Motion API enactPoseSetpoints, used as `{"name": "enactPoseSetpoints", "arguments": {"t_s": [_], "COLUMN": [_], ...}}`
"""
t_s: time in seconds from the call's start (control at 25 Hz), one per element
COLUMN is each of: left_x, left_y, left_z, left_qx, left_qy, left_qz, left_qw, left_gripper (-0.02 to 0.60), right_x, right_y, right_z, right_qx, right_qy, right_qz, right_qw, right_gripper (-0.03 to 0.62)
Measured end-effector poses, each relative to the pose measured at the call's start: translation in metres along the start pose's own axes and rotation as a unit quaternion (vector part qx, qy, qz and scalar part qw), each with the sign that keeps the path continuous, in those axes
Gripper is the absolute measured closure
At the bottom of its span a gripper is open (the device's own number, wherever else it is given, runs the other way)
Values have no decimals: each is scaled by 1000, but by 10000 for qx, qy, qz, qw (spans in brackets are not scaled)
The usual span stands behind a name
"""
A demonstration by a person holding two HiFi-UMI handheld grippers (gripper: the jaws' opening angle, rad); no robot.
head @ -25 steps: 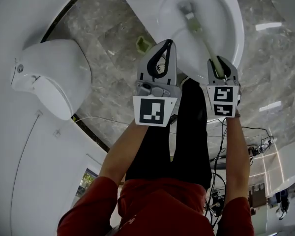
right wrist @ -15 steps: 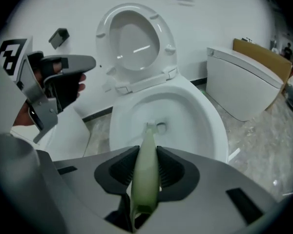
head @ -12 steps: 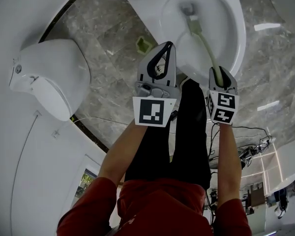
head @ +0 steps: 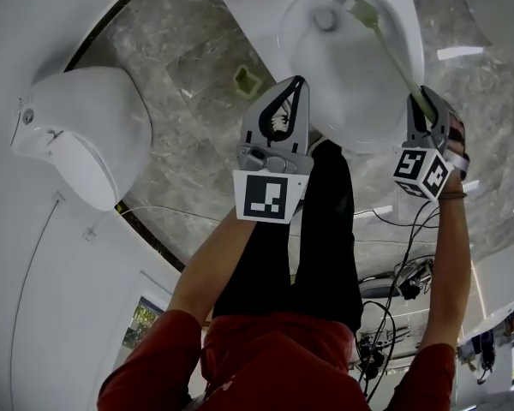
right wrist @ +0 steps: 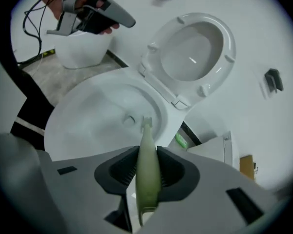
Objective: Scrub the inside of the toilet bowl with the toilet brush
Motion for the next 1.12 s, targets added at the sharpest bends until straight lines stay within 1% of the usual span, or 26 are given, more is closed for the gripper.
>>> {"name": "enactPoseSetpoints", "arguments": {"t_s": [0.08,0.24,0.36,0.44,0.56,0.64,0.76,0.88,0.96,1.04,1.12], "left_x": [2,8,8,9,11,11,9,7,8,8,8], "left_y": [2,7,11,12,11,9,8,9,10,11,11], "left_z": [1,2,1,1,3,3,-1,-1,2,5,6], "left_qx": [-35,-85,-67,-73,-118,-142,-114,-61,-75,-118,-164], "left_qy": [8,53,43,45,117,146,108,43,-1,-19,36], "left_qz": [-11,63,124,109,83,41,6,49,84,87,71], "left_qw": [10000,9999,9999,9999,9998,9998,9999,10000,9999,9999,9998], "left_gripper": [581,581,581,581,581,581,581,581,581,581,581], "right_x": [1,-6,-5,7,28,30,9,-18,-23,-11,8], "right_y": [-12,-38,-35,-20,6,8,-14,-41,-46,-37,-18], "right_z": [0,7,1,-7,-19,-21,-16,-8,-5,-8,-15], "right_qx": [-96,-306,-342,-324,-321,-343,-393,-576,-697,-760,-748], "right_qy": [277,607,722,660,293,106,54,242,300,57,-404], "right_qz": [101,344,469,602,787,828,750,686,712,801,942], "right_qw": [9995,9971,9957,9955,9960,9959,9964,9957,9946,9939,9919], "right_gripper": [487,487,487,487,487,487,487,487,485,485,486]}}
Point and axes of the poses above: the fingertips, and each gripper's own axes: y backward along the fingers, z to its left, x out of its underside, the point moved 7 cm from there along y, backward along the fingers, and after that the axes turned 2 degrees about z, right-handed, at the moved point
